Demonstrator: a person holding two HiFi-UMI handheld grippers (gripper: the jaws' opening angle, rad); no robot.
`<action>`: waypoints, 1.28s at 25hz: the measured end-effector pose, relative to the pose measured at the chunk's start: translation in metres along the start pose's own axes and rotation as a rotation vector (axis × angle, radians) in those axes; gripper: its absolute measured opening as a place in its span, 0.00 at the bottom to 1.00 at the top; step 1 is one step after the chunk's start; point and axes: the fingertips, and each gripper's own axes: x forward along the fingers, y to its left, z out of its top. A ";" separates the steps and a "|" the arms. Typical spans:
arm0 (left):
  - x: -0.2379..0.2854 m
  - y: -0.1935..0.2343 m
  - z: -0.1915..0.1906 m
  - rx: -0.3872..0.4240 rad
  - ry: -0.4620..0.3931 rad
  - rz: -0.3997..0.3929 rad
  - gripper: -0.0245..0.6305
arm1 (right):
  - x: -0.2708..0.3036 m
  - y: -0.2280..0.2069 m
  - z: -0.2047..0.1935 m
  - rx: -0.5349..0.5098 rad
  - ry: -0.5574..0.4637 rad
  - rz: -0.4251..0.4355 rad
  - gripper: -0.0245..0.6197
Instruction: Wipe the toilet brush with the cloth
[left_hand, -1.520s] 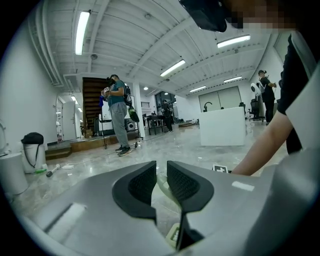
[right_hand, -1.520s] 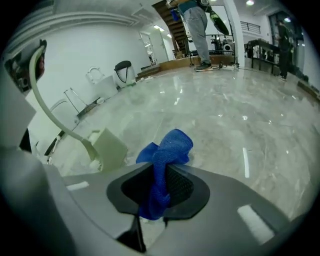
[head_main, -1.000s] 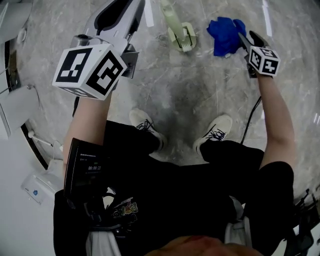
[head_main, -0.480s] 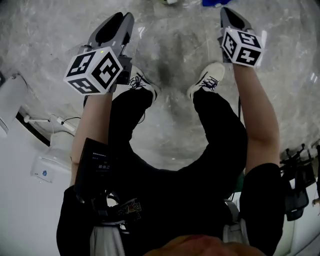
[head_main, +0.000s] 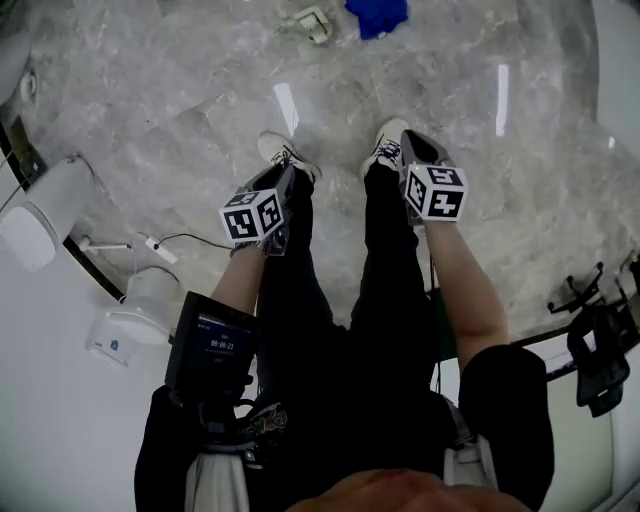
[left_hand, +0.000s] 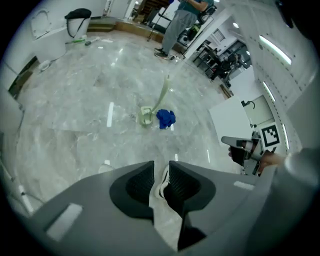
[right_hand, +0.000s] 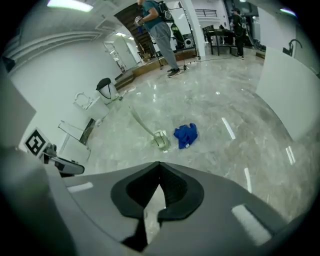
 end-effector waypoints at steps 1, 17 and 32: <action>-0.029 -0.005 -0.009 -0.060 0.013 0.004 0.20 | -0.028 0.013 0.000 0.021 0.015 0.010 0.04; -0.350 -0.234 0.116 -0.014 -0.551 -0.222 0.16 | -0.329 0.168 0.182 -0.212 -0.196 0.302 0.04; -0.429 -0.260 0.137 0.315 -0.544 -0.352 0.15 | -0.433 0.246 0.194 -0.098 -0.467 0.336 0.04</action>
